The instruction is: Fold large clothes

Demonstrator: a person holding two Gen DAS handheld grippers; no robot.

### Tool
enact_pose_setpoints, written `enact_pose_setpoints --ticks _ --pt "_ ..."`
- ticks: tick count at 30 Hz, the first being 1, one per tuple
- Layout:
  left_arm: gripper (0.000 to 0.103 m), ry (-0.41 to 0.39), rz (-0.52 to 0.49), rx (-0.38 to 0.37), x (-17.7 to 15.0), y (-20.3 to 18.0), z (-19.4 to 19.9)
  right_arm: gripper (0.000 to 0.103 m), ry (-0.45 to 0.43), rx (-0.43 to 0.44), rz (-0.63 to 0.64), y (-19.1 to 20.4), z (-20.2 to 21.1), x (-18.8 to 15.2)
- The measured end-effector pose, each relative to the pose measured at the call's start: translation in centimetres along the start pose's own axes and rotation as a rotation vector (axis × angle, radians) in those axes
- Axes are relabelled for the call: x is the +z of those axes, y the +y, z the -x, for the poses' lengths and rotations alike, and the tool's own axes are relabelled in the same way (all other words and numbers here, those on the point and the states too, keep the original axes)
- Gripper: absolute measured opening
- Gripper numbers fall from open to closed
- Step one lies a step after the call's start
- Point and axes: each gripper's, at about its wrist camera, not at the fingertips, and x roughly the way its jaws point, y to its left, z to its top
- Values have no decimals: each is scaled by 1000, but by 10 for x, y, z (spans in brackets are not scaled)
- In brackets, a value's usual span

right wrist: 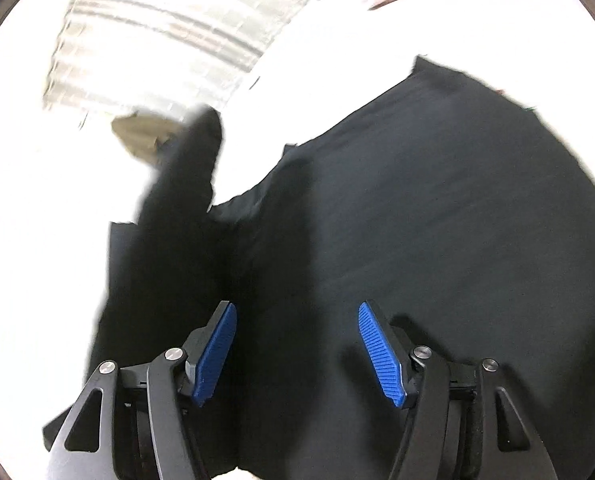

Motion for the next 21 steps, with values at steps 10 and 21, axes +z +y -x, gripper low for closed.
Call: enact_pose_setpoints --ticks 10,21 --pt "76 114 -259 -7 -19 -49 10 73 51 105 -45 1 -13 -6" --pt "83 63 -175 -300 -9 -27 98 75 159 160 -24 28 -61 -7"
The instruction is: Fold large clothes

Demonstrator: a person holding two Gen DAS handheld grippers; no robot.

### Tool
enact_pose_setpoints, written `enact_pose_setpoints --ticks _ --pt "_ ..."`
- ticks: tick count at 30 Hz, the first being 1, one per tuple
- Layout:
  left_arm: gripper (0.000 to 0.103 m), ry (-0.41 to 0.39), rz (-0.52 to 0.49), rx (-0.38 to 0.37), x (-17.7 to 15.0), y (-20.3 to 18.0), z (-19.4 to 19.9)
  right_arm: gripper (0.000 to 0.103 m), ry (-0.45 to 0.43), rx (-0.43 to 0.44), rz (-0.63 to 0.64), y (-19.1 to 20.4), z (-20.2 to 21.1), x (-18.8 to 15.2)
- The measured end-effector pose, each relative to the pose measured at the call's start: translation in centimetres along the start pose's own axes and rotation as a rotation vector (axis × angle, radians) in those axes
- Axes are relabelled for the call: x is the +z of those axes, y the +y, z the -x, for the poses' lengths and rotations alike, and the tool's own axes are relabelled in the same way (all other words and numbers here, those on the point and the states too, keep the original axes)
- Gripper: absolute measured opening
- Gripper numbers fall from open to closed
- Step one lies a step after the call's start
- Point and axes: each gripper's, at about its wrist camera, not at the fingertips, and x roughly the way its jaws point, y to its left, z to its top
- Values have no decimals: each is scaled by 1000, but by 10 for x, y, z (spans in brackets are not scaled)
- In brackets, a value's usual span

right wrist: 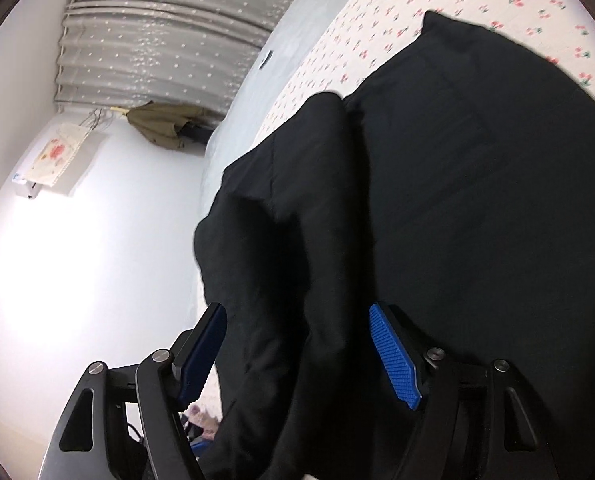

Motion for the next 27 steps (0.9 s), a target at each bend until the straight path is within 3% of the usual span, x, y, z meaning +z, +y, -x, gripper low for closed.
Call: enact_pose_setpoints --ticks 4,6,8,10,12,14,16,19,21,23,27 --pt "82 45 73 37 -2 23 -15 75 -1 9 -2 1 -5 5" --pt "82 114 83 4 -7 26 -38 75 2 4 1 -1 -3 3" --pt "82 183 65 -8 -22 18 -59 75 8 -6 3 -3 0 -3" --pt "82 241 -8 33 -35 7 -78 75 18 -16 9 -1 -3 -5" --pt "82 256 -71 67 -38 -5 -83 75 25 -42 32 2 -8 -4" --pt "82 255 -72 64 -36 -9 -81 76 36 -88 78 8 -13 -5" --pt "82 247 -51 58 -30 -11 -73 73 43 -150 143 15 -22 -7" --pt "82 218 -18 74 -18 -13 -58 33 34 -225 258 31 -32 -11" --pt "82 139 9 117 -10 -11 -40 21 13 -241 353 48 -31 -11" --pt "83 51 48 149 -2 -6 -22 18 -17 -266 464 67 -25 -10" --pt "83 -69 132 244 9 13 -4 17 -82 -252 537 84 0 -5"
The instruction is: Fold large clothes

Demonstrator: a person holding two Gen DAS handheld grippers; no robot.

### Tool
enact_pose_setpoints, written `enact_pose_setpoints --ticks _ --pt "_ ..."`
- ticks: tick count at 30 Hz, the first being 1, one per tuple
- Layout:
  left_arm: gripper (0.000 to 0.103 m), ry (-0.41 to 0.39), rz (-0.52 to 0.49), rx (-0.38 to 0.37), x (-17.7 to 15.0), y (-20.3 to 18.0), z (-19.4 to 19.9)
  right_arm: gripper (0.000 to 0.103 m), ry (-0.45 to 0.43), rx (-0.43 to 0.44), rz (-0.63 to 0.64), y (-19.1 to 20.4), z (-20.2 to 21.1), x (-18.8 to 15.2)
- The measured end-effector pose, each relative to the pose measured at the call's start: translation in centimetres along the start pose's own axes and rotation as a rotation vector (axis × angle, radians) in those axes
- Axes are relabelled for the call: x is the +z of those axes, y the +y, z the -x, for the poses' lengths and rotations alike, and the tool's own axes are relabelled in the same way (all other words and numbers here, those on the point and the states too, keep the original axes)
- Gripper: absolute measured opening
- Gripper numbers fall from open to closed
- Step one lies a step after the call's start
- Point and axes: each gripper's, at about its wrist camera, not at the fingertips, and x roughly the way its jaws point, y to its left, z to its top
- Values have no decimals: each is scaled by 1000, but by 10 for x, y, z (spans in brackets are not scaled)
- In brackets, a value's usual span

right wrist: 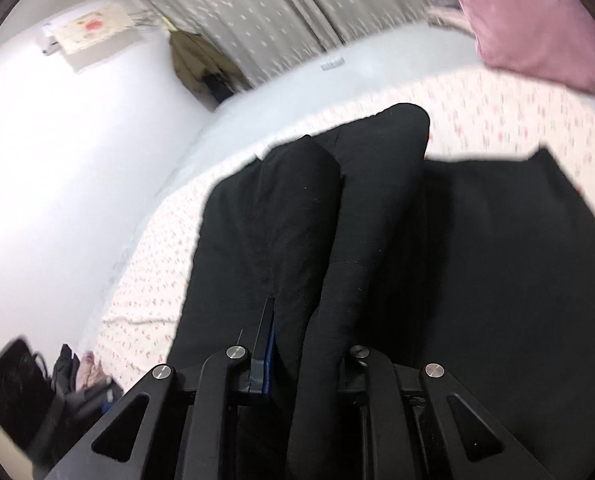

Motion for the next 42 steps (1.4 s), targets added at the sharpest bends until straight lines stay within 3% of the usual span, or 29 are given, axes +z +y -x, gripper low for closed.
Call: enact_pose_setpoints --ticks 6,9,13,16,20,23,24,30,34,37,39,40,42 --pt "83 11 99 43 -2 17 -20 17 -57 -30 -31 -45 47 3" --pt "83 37 106 23 -6 12 -31 17 -71 -62 -101 -87 68 -3" --pt "83 89 107 -31 -10 4 -54 18 -48 -115 -238 -135 58 -11" --pt "83 111 135 -69 -12 4 -66 32 -18 -105 -312 -162 43 -24" --pt "83 101 141 -59 -9 5 -62 47 -28 -92 -382 -156 65 -20" --pt "83 91 131 -39 -7 5 -57 67 -66 6 -459 -157 93 -23" --pt "83 85 122 -28 -8 5 -55 69 -56 24 -485 -158 100 -25" --pt "83 38 52 19 -4 -2 -52 70 63 76 -516 -143 122 -67" --pt "83 7 49 -7 -2 -4 -50 70 30 136 -596 -157 123 -87" --pt "83 6 49 -12 -3 -2 -50 70 8 130 -658 -173 109 -86" --pt "83 6 48 -17 -2 -1 -51 69 8 173 -690 -178 98 -87" --pt "83 7 46 -21 -3 -1 -52 67 14 183 -700 -179 89 -85" --pt "83 9 41 -25 -3 -2 -56 48 21 179 -688 -174 81 -78"
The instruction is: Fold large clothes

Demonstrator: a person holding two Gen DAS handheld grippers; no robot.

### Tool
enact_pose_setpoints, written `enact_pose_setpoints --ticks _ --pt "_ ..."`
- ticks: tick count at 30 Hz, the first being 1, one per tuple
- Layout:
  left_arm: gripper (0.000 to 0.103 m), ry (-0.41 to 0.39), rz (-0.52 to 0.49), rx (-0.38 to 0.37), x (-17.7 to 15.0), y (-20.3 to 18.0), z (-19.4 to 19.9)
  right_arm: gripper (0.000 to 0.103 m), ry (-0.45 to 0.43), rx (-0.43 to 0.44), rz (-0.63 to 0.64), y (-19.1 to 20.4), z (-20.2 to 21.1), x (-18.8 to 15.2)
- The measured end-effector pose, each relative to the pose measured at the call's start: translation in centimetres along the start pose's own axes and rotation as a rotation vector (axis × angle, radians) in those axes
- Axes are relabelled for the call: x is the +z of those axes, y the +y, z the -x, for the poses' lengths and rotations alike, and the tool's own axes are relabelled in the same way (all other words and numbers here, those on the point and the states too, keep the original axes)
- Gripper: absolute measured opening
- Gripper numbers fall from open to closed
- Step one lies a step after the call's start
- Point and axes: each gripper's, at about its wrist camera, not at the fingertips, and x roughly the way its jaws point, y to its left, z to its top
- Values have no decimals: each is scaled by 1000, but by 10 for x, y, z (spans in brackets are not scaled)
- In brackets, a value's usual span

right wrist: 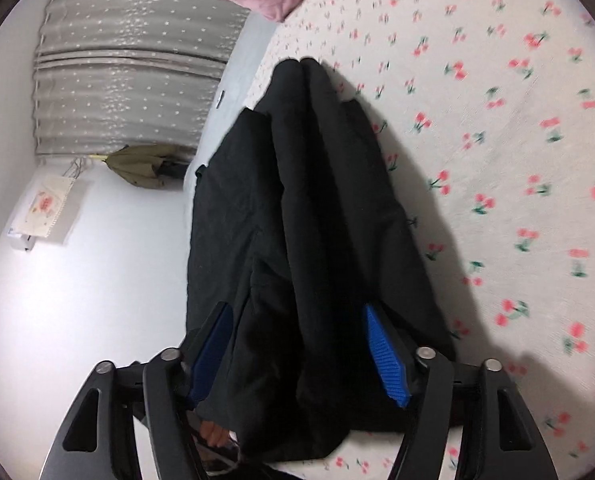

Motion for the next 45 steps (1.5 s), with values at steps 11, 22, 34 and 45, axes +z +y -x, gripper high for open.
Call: enact_pose_setpoints --ticks 11,22,34,45 --pt "84 27 -154 61 -12 -28 -16 22 -210 -384 245 43 38 22" --pt "89 33 -72 78 -7 -15 -12 62 -56 -170 294 80 15 27" --pt "90 21 -28 69 -2 -5 -12 22 -3 71 288 98 1 13" --pt "92 83 -10 101 -7 -10 -13 35 -108 -138 234 27 29 -29"
